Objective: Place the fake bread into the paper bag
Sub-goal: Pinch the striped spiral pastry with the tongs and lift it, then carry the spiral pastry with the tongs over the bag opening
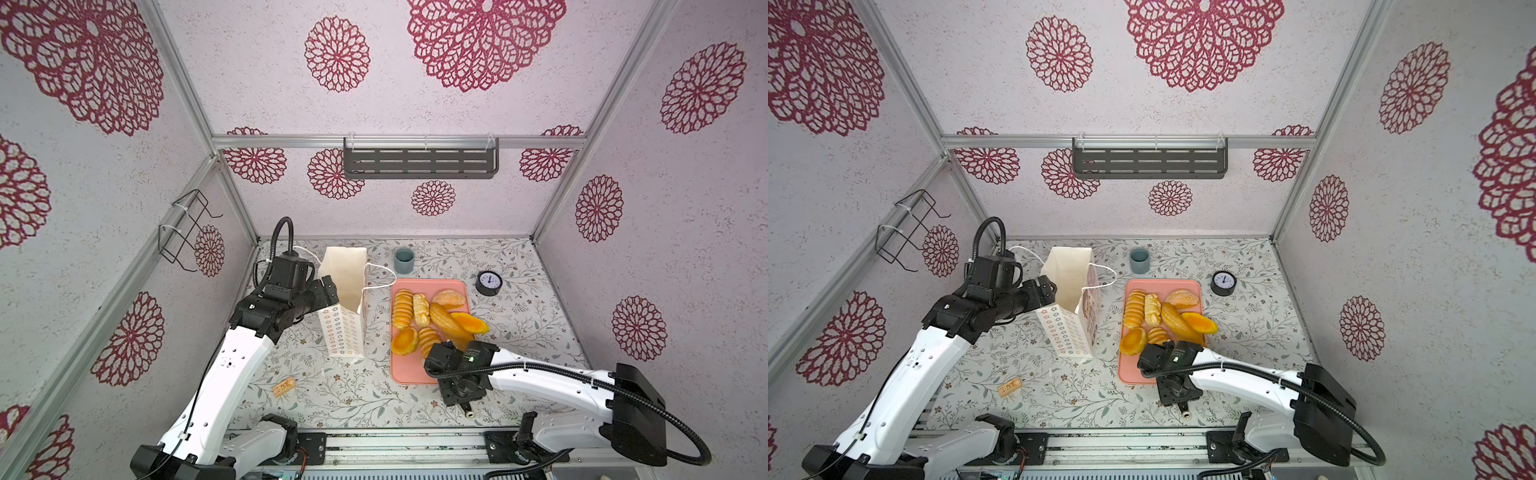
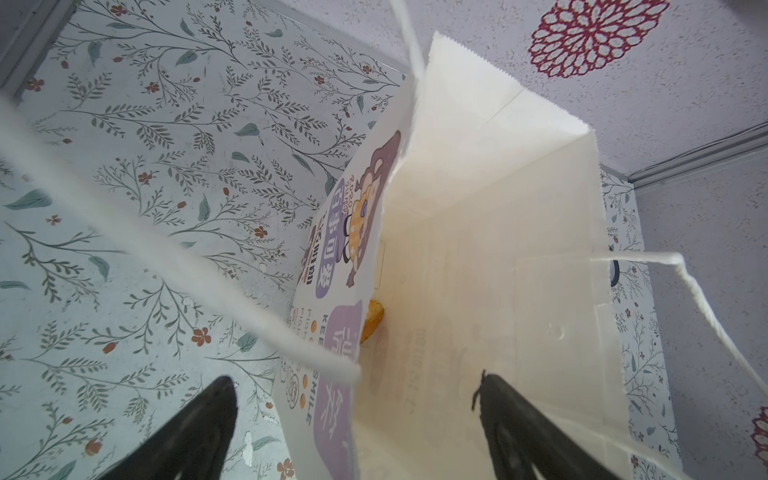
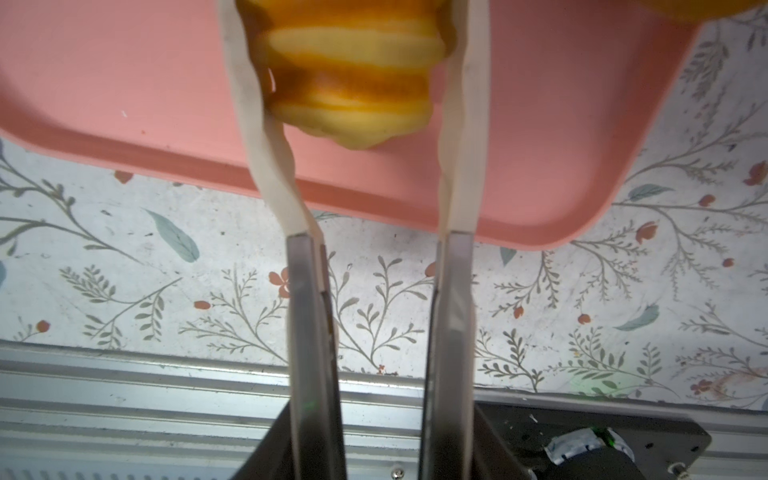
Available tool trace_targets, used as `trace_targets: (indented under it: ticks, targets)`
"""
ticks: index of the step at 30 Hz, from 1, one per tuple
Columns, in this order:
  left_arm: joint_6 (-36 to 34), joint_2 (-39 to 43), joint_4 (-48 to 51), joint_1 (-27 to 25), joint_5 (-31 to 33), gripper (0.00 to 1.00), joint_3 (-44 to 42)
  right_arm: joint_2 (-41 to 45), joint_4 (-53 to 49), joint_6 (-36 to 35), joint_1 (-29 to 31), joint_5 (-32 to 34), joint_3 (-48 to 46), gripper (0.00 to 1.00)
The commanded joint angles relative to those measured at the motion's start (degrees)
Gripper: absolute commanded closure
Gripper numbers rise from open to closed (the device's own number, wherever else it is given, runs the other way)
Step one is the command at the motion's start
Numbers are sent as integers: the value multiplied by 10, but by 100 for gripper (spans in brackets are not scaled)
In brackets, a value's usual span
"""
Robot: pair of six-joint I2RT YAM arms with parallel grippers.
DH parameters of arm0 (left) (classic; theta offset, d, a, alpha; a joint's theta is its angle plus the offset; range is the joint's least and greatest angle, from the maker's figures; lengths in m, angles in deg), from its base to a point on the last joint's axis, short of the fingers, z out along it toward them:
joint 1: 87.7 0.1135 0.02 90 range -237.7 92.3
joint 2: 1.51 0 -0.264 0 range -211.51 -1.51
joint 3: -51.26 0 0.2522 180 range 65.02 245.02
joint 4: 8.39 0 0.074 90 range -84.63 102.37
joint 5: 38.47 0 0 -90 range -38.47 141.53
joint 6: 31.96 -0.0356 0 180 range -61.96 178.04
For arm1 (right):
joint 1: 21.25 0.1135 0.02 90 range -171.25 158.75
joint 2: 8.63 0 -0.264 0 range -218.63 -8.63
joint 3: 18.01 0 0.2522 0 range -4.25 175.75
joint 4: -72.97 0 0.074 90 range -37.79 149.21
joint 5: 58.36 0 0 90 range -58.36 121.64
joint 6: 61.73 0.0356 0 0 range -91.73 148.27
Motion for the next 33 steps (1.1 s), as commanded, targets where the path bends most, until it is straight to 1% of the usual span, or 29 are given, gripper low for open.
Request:
trace_targets:
  ticks: [1,5,8,11,15,20,24,27,31,33]
  targets:
    - [-3,-1,-7,5,5,6,8,39,-16,22,3,26,7,60]
    - [-2,-4,-4,5,5,8,17,77,-27,24,3,23,14,67]
    - [-1,-7,-5,5,4,10,20,105,-42,25,3,30,20,70]
    - [1,-12,-4,5,1,13,24,129,-62,24,3,34,27,71]
    - [3,-16,-5,5,-1,21,28,159,-98,25,3,48,55,74]
    - [5,-13,1,5,-1,32,33,192,-122,16,1,78,124,74]
    - [4,-13,9,5,2,39,38,179,-168,-4,-4,123,205,75]
    - [5,-14,13,5,2,46,37,159,-188,-36,-14,155,279,76]
    - [10,-15,9,5,0,55,30,112,-170,-110,-36,164,386,76]
    - [14,-17,9,4,-2,60,29,68,-152,-157,-42,159,445,76]
